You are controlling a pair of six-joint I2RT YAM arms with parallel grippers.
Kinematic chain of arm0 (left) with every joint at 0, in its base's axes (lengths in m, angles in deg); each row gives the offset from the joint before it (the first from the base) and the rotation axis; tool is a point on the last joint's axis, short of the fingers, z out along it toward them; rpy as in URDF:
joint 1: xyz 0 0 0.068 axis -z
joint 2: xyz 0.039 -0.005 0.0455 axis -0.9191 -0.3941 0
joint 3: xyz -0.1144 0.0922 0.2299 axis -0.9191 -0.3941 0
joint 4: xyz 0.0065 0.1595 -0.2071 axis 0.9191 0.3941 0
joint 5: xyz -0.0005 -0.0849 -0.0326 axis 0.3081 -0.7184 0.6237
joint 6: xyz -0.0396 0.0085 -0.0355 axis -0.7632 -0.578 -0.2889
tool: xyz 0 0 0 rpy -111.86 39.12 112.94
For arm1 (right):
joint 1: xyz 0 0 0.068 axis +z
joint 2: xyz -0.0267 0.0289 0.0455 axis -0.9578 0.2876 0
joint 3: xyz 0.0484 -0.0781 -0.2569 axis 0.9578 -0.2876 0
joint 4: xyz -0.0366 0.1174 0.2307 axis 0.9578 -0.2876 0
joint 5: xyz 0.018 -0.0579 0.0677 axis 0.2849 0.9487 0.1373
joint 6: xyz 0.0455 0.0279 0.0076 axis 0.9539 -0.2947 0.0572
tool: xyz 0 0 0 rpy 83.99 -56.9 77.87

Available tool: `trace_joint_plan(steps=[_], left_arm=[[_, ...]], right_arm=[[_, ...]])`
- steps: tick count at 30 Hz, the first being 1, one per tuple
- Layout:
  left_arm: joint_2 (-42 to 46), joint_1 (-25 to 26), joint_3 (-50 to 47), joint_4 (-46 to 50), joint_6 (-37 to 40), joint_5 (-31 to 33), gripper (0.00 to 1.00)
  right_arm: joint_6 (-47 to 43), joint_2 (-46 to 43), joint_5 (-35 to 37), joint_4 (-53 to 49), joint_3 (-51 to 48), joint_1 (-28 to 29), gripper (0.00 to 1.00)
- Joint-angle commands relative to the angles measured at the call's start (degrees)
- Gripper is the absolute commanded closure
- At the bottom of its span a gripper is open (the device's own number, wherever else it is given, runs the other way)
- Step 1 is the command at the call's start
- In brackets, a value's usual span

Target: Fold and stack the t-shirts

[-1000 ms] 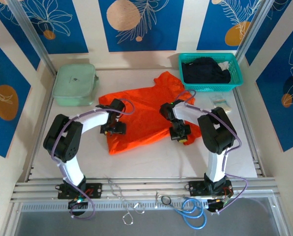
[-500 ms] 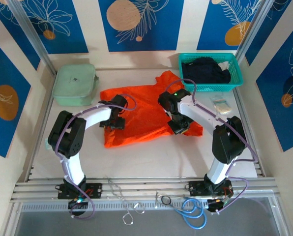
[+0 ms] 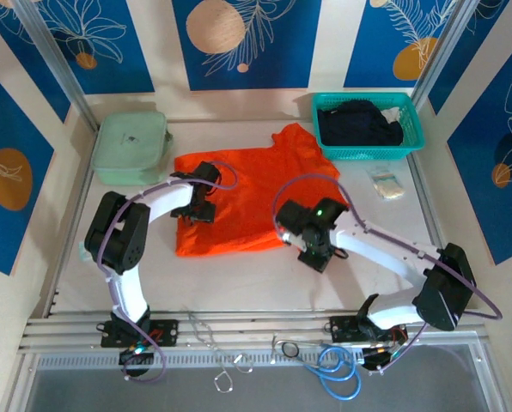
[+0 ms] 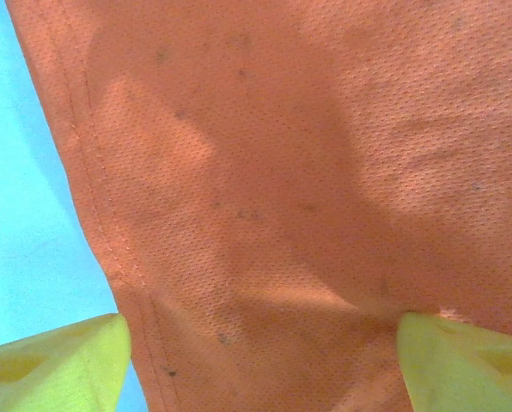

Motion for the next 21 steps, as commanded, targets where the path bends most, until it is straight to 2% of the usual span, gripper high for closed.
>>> trace_joint_plan(steps=[1, 4, 14, 16, 18, 19, 21], left_arm=[[-1.0, -0.4, 1.1, 1.6, 1.0, 1.0, 0.19], [-1.0, -0.4, 0.9, 1.5, 1.2, 0.9, 0.19], [-1.1, -0.4, 0.8, 1.4, 2.5, 1.3, 0.18], [-1.1, -0.4, 0.8, 1.4, 2.8, 1.4, 0.17], [-1.0, -0.4, 0.8, 1.4, 3.1, 1.5, 0.16], [-1.0, -0.4, 0.8, 1.4, 3.3, 1.6, 0.16], [-1.0, -0.4, 1.1, 1.5, 3.4, 1.6, 0.15]], right_arm=[[-7.2, -0.6, -2.3, -0.3, -4.4, 2.1, 1.0], [-10.1, 1.5, -1.6, 0.4, -7.9, 4.1, 1.0], [-11.9, 11.4, 12.7, 6.5, -8.6, 2.4, 0.99], [-11.9, 13.4, 15.6, 7.3, -7.9, 0.9, 0.89], [-11.7, 13.7, 17.3, 7.4, -6.6, -0.5, 0.57], [-11.5, 13.1, 17.8, 7.4, -6.1, -1.4, 0.51], [-11.4, 11.0, 17.9, 7.3, -5.3, -2.5, 0.47]])
